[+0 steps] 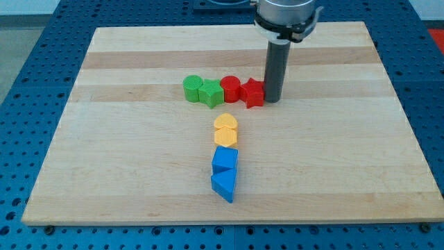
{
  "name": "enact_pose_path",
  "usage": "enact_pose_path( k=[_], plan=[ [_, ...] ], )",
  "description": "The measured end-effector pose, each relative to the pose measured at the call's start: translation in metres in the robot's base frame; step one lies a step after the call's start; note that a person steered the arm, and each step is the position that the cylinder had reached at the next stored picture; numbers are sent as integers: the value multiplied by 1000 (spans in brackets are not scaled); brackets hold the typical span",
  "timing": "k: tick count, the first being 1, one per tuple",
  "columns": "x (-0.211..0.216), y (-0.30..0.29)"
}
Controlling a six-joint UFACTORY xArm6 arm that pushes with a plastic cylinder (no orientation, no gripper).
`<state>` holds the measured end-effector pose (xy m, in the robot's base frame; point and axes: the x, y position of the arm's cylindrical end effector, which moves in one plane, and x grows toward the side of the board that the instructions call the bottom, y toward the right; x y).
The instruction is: Push the red star into the green blocks
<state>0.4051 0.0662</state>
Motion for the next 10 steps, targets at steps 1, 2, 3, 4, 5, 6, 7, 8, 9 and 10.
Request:
enact_pose_path(
  k=[1, 2, 3, 4, 5, 6, 7, 8, 9, 10],
  plan=[
    [0, -17],
    [0, -36],
    [0, -52],
    [0, -65],
    [0, -78],
    [-8, -90],
    [-26, -94],
    [-41, -107],
    [-52, -130],
    [-57, -148]
  ],
)
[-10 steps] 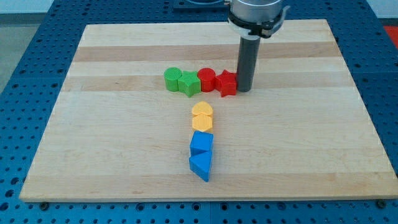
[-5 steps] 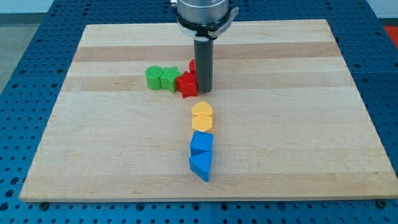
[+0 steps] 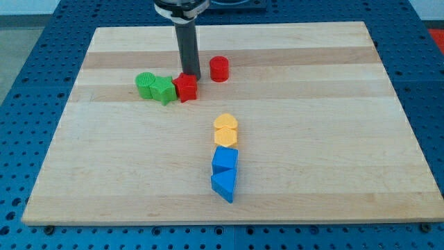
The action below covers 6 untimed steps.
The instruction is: Push the red star into the green blocks
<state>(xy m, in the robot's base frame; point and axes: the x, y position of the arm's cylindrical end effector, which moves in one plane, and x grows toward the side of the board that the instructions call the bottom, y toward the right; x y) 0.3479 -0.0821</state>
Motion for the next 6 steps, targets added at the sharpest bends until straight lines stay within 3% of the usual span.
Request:
enact_pose_path(
  k=[3, 4, 5, 6],
  plan=[
    [-2, -42],
    [-11, -33],
    [-24, 14],
    [-4, 52]
  ],
)
